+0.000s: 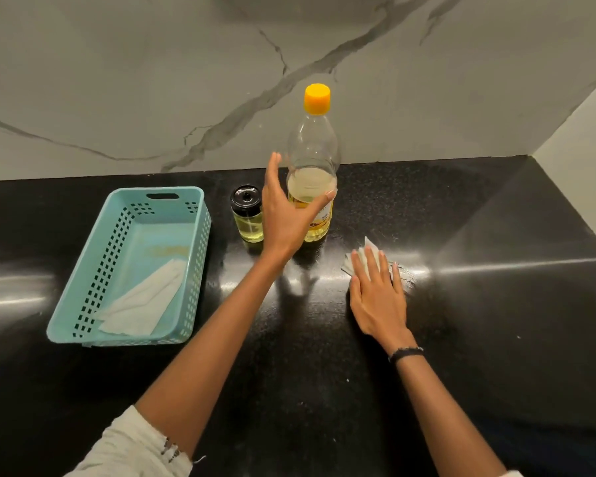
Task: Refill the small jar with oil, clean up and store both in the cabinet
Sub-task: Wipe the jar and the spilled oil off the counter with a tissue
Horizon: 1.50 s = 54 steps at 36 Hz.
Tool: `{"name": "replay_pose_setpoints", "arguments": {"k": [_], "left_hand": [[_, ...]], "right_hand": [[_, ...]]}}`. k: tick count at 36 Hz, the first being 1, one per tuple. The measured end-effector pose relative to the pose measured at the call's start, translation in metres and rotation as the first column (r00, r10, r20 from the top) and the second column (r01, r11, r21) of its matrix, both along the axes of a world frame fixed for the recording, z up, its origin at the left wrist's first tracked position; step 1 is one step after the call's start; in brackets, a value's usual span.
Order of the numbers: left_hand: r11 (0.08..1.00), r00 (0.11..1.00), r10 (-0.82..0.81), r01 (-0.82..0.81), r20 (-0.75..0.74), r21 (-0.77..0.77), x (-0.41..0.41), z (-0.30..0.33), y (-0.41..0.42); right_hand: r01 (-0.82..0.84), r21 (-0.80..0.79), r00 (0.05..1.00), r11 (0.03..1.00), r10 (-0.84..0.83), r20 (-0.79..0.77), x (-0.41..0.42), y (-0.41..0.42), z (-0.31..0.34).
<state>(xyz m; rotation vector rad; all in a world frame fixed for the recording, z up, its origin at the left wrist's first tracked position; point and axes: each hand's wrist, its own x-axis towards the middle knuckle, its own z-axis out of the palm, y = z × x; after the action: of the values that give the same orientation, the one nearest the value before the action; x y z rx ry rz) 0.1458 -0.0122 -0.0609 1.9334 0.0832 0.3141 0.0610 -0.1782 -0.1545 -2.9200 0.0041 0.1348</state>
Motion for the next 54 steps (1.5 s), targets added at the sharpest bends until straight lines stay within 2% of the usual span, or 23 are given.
{"name": "replay_pose_setpoints", "arguments": {"k": [5,10,13,20,27,33,37,40,46,54], "left_hand": [[0.998,0.999,-0.043,0.042,0.01,0.051,-0.073,-0.027,0.017],[0.967,0.983,-0.128,0.154,-0.134,0.202,-0.155,-0.046,0.043],[0.962,0.981,-0.094,0.133,-0.169,0.24,-0.191,-0.052,0.06],[0.968,0.979,0.112,-0.068,-0.172,0.241,-0.251,-0.052,0.085],[0.946,0.93,0.305,-0.271,-0.207,0.176,-0.293,-0.057,0.1],[0.924,0.924,0.337,-0.288,-0.183,0.25,-0.307,-0.063,0.108],[0.917,0.92,0.351,-0.299,-0.175,0.265,-0.313,-0.063,0.113],[0.914,0.927,0.34,-0.287,-0.156,0.288,-0.315,-0.064,0.118],[0.889,0.953,0.294,-0.246,-0.071,0.386,-0.323,-0.068,0.135],[0.867,0.967,0.254,-0.232,0.009,0.441,-0.321,-0.077,0.151]], "right_hand": [[0.002,0.026,1.0,1.0,-0.002,0.007,-0.058,-0.006,-0.002],[0.009,0.063,0.999,0.998,-0.007,-0.032,-0.127,-0.013,0.0],[0.006,0.057,1.0,0.998,-0.005,-0.011,-0.114,-0.011,0.001],[-0.036,0.011,0.999,0.999,0.036,0.006,-0.029,0.018,-0.007],[-0.261,0.075,0.965,0.962,0.26,0.019,-0.025,0.093,0.002],[-0.519,0.136,0.854,0.844,0.517,0.057,-0.076,0.157,-0.003],[-0.585,0.092,0.811,0.806,0.58,0.082,-0.097,0.154,-0.006],[-0.509,0.04,0.859,0.86,0.505,0.083,-0.082,0.132,-0.007],[-0.224,-0.065,0.973,0.972,0.226,0.034,-0.058,0.064,-0.003],[0.123,-0.026,0.992,0.992,-0.122,0.028,-0.092,-0.001,-0.003]]}}
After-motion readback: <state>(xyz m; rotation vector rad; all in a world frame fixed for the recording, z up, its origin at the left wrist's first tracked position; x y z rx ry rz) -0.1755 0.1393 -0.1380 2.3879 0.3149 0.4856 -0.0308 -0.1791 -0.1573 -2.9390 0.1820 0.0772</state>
